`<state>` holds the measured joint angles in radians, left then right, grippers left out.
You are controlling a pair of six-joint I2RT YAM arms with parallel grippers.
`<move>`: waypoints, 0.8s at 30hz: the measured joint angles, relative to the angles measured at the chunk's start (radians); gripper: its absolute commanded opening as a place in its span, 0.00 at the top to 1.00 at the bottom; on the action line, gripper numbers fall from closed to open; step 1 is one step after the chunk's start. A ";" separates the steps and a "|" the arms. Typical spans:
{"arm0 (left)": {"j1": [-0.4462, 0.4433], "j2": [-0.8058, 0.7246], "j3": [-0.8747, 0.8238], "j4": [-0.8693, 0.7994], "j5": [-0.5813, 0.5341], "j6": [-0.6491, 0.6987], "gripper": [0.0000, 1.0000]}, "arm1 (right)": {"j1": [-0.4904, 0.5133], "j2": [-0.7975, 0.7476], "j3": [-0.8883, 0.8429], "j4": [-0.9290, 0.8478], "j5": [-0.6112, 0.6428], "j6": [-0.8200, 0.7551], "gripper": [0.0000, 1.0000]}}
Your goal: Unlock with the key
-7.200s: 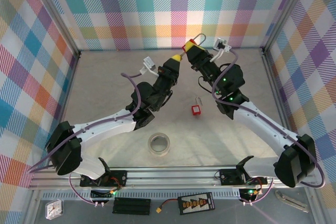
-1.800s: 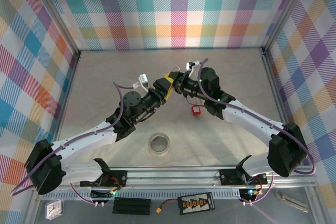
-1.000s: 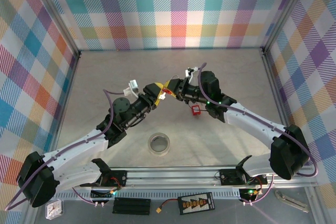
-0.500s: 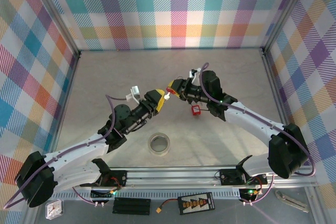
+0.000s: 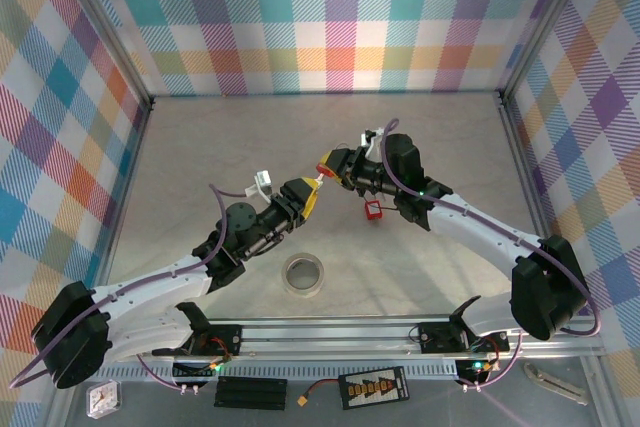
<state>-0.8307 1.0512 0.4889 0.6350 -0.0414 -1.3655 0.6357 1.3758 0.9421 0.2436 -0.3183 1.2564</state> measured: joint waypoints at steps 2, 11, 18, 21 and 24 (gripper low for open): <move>0.000 0.004 0.000 -0.001 -0.004 0.000 0.52 | 0.000 0.000 0.000 0.002 -0.002 0.004 1.00; 0.002 0.025 0.001 -0.003 -0.012 0.012 0.64 | 0.000 0.000 -0.006 0.018 -0.009 0.015 1.00; 0.005 0.034 0.038 -0.011 -0.013 0.033 0.72 | 0.008 0.003 -0.022 0.035 -0.009 0.019 1.00; 0.010 0.035 0.040 -0.015 -0.013 0.045 0.80 | 0.013 0.004 -0.028 0.049 -0.009 0.023 1.00; 0.011 0.047 0.040 -0.014 -0.012 0.047 0.92 | 0.013 0.004 -0.028 0.055 -0.009 0.023 1.00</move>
<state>-0.8200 1.0977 0.5293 0.6205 -0.0536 -1.3190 0.6491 1.3796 0.9138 0.2985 -0.3275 1.2797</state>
